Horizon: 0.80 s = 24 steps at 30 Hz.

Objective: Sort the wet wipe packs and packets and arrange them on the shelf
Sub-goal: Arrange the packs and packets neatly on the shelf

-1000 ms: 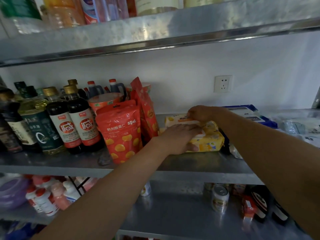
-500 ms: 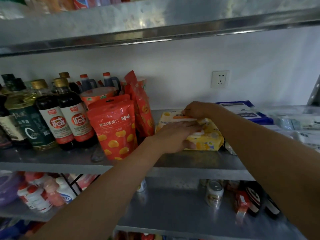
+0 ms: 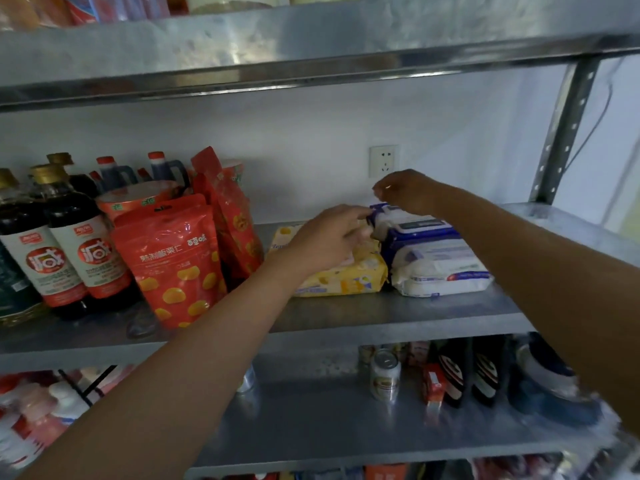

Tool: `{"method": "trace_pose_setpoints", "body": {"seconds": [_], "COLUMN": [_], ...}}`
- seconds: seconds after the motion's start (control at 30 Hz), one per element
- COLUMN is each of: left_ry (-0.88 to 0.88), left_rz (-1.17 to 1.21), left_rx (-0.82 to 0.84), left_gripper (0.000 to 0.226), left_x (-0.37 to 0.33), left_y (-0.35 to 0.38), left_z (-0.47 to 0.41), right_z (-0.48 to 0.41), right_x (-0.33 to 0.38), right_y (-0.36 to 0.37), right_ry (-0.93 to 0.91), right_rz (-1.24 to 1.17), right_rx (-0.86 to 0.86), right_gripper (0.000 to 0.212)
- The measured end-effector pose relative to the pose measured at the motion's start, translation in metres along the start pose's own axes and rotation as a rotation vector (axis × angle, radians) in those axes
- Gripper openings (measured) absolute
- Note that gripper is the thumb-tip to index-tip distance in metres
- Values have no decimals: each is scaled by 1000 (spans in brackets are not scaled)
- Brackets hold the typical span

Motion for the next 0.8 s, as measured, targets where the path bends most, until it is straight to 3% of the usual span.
{"method": "trace_pose_setpoints", "body": {"seconds": [0.1,0.27,0.37,0.47,0.63,0.8], "left_ry": [-31,-113,-70,-25,-13,55], "left_rz": [-6,-72,-110,-218,-441,-623], "left_rx": [-25,31,172,303,325,276], "left_gripper": [35,31,42,65,94,80], "left_x": [-17,-33,-50,-64,-72,-88], "left_y": [0,14,28,42,64,69], "left_z": [-19,-42,-42,-40,-46,-46], "right_z": [21,53,64,70,91,121], "right_x": [-32,-59,-76,-87,-77,-70], "right_y": [-36,-66,-74,-74,-65,-60], "right_ry": [137,191,199,188,1,-58], "right_rz": [-229,-287,-349,-265,74,147], "right_rx": [-53,-23,39,104,286,399], "right_gripper": [13,17,19,26,27,45]}}
Point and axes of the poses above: each hand's wrist, its own z-axis away from the middle knuckle, its own y-axis out of the palm, x = y × z, the point moved 2 cm from there along -z, towards the middle knuckle, and after that the axes turned 6 degrees about -y, right-handed, at the moved point
